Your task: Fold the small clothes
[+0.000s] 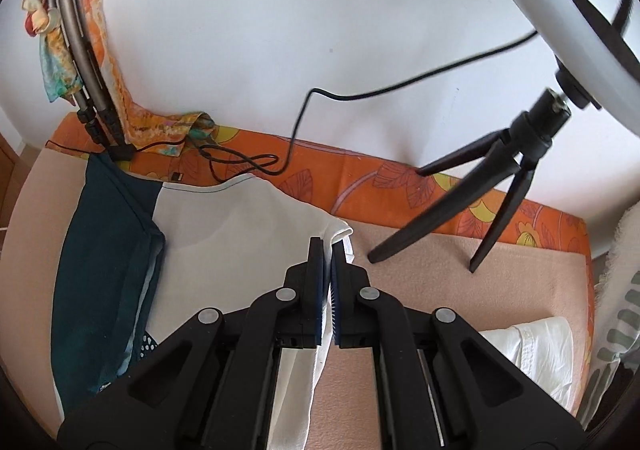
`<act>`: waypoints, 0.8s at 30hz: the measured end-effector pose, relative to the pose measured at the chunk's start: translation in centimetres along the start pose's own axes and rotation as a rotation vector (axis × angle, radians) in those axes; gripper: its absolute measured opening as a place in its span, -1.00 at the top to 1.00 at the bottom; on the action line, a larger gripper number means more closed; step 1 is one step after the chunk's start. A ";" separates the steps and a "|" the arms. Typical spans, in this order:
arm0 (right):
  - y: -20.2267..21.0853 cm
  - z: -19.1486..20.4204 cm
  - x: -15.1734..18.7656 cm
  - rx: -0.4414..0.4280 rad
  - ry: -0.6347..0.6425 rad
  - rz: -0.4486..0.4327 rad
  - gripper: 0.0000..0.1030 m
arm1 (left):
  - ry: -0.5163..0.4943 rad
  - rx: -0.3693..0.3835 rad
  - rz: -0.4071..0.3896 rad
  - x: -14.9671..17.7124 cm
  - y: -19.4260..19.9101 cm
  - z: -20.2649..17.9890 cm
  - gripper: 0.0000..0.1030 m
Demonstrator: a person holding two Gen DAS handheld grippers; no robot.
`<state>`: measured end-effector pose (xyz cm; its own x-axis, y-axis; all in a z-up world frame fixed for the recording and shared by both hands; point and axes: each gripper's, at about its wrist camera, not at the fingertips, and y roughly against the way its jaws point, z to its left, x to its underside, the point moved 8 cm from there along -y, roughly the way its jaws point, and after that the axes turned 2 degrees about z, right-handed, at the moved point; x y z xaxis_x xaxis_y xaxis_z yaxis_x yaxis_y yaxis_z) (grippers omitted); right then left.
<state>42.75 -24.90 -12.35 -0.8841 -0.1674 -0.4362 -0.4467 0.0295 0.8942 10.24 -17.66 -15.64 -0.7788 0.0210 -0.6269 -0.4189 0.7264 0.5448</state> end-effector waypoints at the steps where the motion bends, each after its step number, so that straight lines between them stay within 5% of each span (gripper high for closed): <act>1: 0.0 1.1 -0.2 0.009 0.017 -0.002 0.92 | 0.006 -0.002 -0.004 0.0 0.3 0.3 0.91; 17: -4.2 14.9 -0.3 0.026 0.200 0.059 0.93 | 0.091 -0.054 -0.009 2.0 2.3 3.9 0.91; 22: -4.3 17.5 0.1 -0.176 0.171 0.099 0.92 | 0.112 -0.055 0.004 2.6 2.2 4.5 0.91; 23: -3.6 17.6 0.0 -0.233 0.149 0.101 0.81 | 0.114 -0.052 0.012 2.7 2.0 4.5 0.91; 24: -2.9 17.5 -0.1 -0.275 0.128 0.096 0.46 | 0.115 -0.052 0.016 2.8 1.9 4.5 0.91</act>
<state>41.75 -7.76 -16.62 -0.8881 -0.3004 -0.3480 -0.2929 -0.2136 0.9320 9.34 -13.16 -18.90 -0.8330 -0.0487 -0.5511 -0.4271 0.6898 0.5846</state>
